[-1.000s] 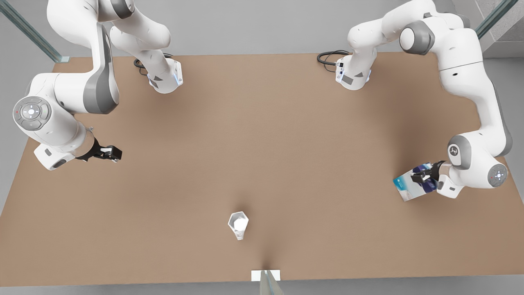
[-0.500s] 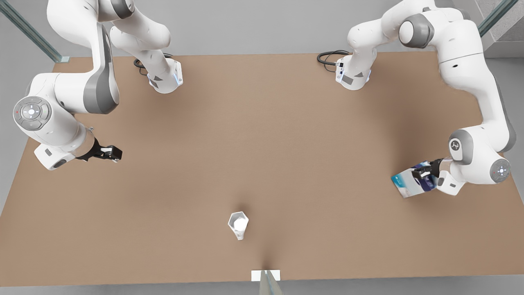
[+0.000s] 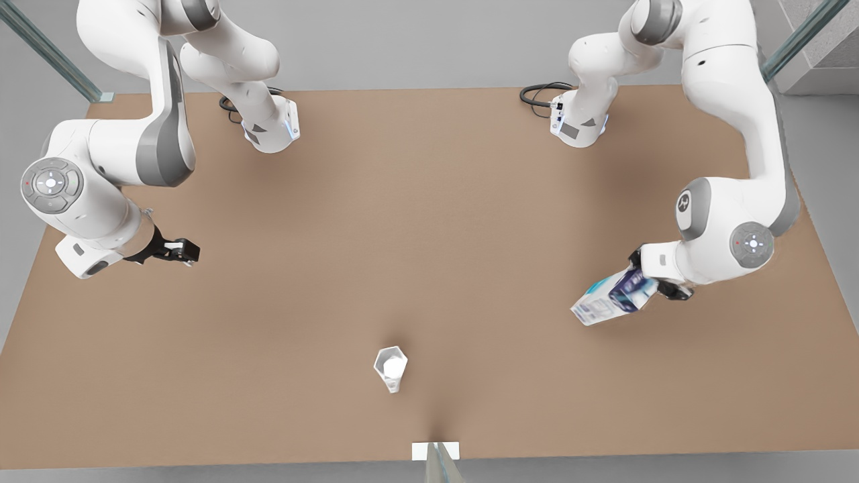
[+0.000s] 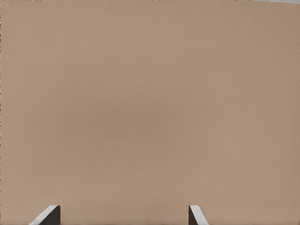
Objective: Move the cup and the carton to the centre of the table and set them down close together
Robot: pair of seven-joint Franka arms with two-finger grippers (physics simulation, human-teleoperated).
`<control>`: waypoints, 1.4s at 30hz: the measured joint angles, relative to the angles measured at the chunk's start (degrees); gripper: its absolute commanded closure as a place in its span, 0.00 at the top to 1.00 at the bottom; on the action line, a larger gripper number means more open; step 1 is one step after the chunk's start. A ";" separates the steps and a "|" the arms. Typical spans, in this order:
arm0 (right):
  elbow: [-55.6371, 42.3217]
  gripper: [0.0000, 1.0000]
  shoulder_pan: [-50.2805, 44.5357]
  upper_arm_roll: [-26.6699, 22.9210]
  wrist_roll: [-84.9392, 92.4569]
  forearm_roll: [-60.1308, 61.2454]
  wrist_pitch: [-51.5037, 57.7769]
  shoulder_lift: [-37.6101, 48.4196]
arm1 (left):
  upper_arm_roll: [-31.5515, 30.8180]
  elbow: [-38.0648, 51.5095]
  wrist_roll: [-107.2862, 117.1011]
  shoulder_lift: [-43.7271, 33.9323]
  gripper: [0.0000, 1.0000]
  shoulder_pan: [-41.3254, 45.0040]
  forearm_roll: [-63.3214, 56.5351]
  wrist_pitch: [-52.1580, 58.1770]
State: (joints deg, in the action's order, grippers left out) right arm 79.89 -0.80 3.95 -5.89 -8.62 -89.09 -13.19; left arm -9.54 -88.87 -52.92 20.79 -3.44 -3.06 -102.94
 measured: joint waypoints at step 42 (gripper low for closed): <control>0.00 1.00 0.12 0.01 0.00 0.00 0.02 0.00 | 18.07 12.67 10.44 17.23 1.00 55.03 3.70 -10.08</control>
State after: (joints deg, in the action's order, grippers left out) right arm 79.89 -0.68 3.96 -5.89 -8.61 -89.07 -13.19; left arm 8.53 -76.20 -42.47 38.01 51.59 0.64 -113.02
